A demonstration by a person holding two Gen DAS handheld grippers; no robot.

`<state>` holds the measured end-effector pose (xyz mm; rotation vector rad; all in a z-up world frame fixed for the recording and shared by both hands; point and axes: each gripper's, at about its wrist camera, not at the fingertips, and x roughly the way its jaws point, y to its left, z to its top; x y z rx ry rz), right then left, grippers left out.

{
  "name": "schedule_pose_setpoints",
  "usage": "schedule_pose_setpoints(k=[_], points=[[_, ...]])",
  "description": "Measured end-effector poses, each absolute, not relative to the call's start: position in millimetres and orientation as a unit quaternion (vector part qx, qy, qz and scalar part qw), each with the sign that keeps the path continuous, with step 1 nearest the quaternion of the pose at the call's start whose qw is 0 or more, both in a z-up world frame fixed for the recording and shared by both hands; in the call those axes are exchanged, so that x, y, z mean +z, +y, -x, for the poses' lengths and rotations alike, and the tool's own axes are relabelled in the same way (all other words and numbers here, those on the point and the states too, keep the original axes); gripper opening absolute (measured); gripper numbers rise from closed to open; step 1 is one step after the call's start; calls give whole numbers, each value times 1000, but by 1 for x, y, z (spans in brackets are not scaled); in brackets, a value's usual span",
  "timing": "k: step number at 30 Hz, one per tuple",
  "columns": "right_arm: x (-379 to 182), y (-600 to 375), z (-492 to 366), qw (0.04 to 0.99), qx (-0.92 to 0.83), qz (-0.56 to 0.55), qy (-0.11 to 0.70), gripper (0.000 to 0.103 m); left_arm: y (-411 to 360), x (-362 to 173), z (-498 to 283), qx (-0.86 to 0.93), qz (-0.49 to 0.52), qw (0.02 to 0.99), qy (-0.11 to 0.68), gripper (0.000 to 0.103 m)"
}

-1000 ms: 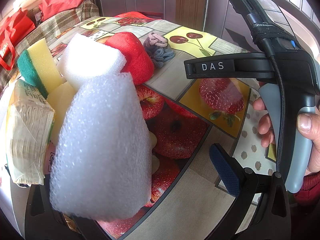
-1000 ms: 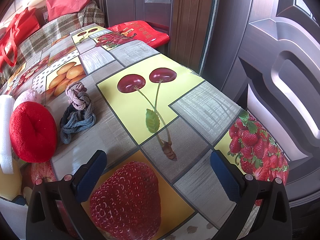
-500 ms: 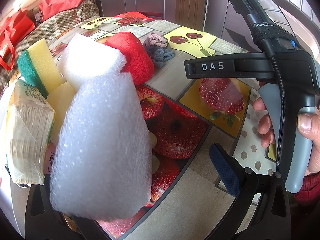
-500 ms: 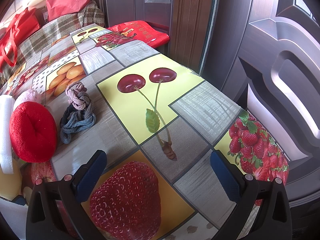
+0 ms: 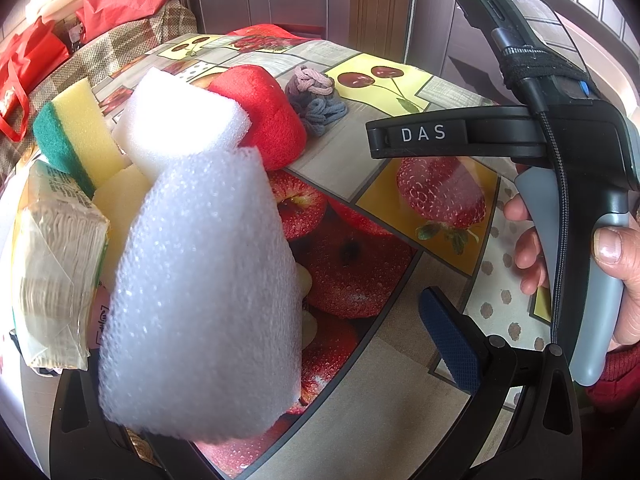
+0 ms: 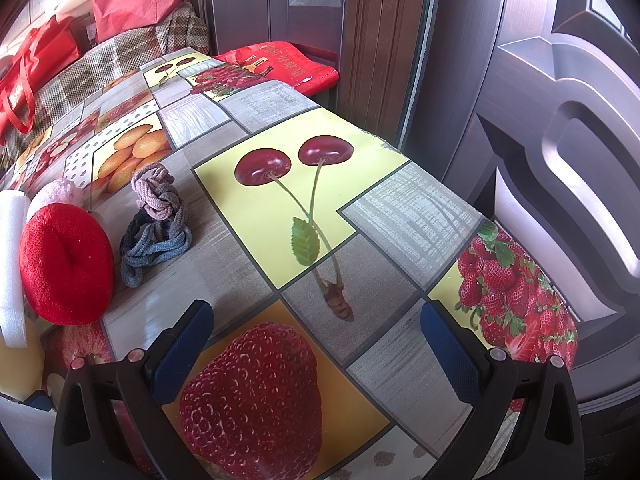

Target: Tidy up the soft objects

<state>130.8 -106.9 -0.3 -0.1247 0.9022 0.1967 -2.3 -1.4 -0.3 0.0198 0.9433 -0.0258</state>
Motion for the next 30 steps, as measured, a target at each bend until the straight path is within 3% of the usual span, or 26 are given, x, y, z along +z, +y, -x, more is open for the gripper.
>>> schedule_pose_setpoints(k=[15, 23, 30], points=[[-1, -107, -131, 893, 95, 60, 435, 103, 3, 71, 60, -80, 73, 941, 321, 103], [0, -107, -131, 893, 95, 61, 435, 103, 66, 107, 123, -5, 112, 961, 254, 103], [0, -107, -131, 893, 95, 60, 435, 103, 129, 89, 162, 55, 119, 949, 288, 103]])
